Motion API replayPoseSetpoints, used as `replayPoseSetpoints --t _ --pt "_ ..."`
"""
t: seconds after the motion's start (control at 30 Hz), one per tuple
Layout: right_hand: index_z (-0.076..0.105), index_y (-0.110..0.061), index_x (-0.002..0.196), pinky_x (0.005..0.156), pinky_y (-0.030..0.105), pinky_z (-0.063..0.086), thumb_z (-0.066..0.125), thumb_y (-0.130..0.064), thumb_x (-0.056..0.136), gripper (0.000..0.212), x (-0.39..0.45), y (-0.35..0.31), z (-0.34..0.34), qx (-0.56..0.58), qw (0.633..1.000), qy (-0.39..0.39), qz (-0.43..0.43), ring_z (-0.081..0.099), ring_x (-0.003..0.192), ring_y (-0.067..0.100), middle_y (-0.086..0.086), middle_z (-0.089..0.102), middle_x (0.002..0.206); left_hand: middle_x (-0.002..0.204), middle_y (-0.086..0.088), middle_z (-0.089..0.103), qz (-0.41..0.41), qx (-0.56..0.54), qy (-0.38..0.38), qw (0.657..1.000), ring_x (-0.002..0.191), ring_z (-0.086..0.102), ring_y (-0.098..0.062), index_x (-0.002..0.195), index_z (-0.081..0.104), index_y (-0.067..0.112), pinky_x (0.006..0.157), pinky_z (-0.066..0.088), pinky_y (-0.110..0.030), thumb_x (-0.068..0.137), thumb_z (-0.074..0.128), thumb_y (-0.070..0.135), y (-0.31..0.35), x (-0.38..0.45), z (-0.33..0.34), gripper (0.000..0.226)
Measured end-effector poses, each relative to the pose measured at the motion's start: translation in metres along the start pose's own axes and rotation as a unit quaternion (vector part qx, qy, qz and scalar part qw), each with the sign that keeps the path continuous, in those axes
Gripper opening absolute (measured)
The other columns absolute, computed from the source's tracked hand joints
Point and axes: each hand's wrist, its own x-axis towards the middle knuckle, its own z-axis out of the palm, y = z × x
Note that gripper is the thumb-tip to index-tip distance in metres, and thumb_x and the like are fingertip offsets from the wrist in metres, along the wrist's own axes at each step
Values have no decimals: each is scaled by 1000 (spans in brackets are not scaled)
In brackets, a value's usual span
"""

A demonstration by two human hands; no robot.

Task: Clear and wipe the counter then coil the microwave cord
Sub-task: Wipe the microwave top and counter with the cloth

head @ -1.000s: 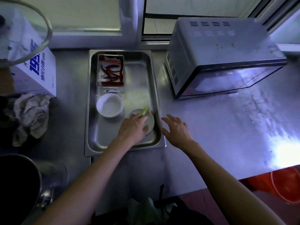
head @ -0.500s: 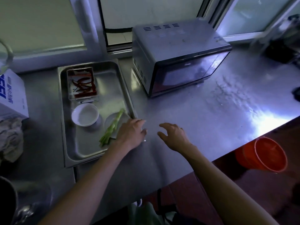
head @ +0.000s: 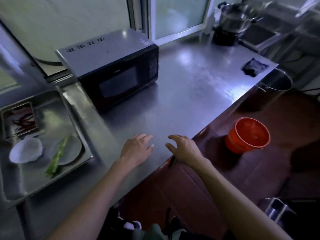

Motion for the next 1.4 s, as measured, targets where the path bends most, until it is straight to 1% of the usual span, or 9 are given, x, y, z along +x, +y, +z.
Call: replayPoseSetpoints --t 0.17,0.3,0.43,0.57,0.67,0.8,0.97,1.1,1.4 --pt "59 -25 135 99 45 47 54 -44 97 43 -36 69 -39 11 998 48 43 55 125 23 -6 60 139 144 0 52 52 11 -10 999 131 47 -20 142 50 25 105 41 -35 97 48 43 90 24 8 48" --pt "65 -27 118 86 44 52 55 -42 93 31 -59 117 -66 22 994 90 66 61 113 25 -6 67 124 144 1 53 99 18 -15 995 132 47 -20 141 50 27 103 41 -34 97 49 43 148 42 11 47" --pt "64 -22 117 89 48 52 55 -42 92 34 -76 158 -78 39 987 117 107 60 114 27 -4 67 122 138 2 56 130 26 -30 991 128 50 -21 136 53 27 100 44 -37 96 51 44 190 60 19 43" --pt "58 -26 134 101 47 46 55 -43 96 42 -85 191 -81 52 980 118 149 53 127 26 -5 59 140 135 2 59 162 30 -58 985 125 52 -22 136 53 30 99 45 -38 95 52 44 221 85 36 43" --pt "54 -25 139 104 45 43 54 -43 98 45 -84 217 -85 50 977 108 175 50 130 25 -5 55 145 138 2 56 185 27 -73 980 127 51 -21 139 51 30 100 44 -38 95 53 45 244 110 51 47" --pt "53 -24 140 102 45 44 53 -41 99 45 -68 256 -99 24 976 100 193 50 130 24 -5 53 146 139 2 56 210 9 -84 974 125 53 -23 139 52 28 99 45 -39 95 53 45 273 154 69 47" --pt "55 -26 139 100 45 46 54 -42 97 44 -24 300 -130 6 973 92 210 52 128 23 -6 56 143 141 2 54 232 -11 -105 967 127 51 -23 140 51 27 101 45 -41 96 52 44 304 226 84 47" --pt "60 -25 133 96 42 49 58 -41 95 42 8 330 -155 25 967 98 234 57 124 21 -5 62 136 140 0 55 244 -27 -113 963 127 51 -23 139 52 26 102 44 -40 95 53 44 327 283 86 47" --pt "60 -23 132 97 46 50 61 -37 94 41 54 382 -189 54 954 107 273 57 121 26 -2 64 134 137 1 57 273 -17 -133 953 125 52 -23 137 53 27 99 45 -39 95 52 45 367 364 84 46"
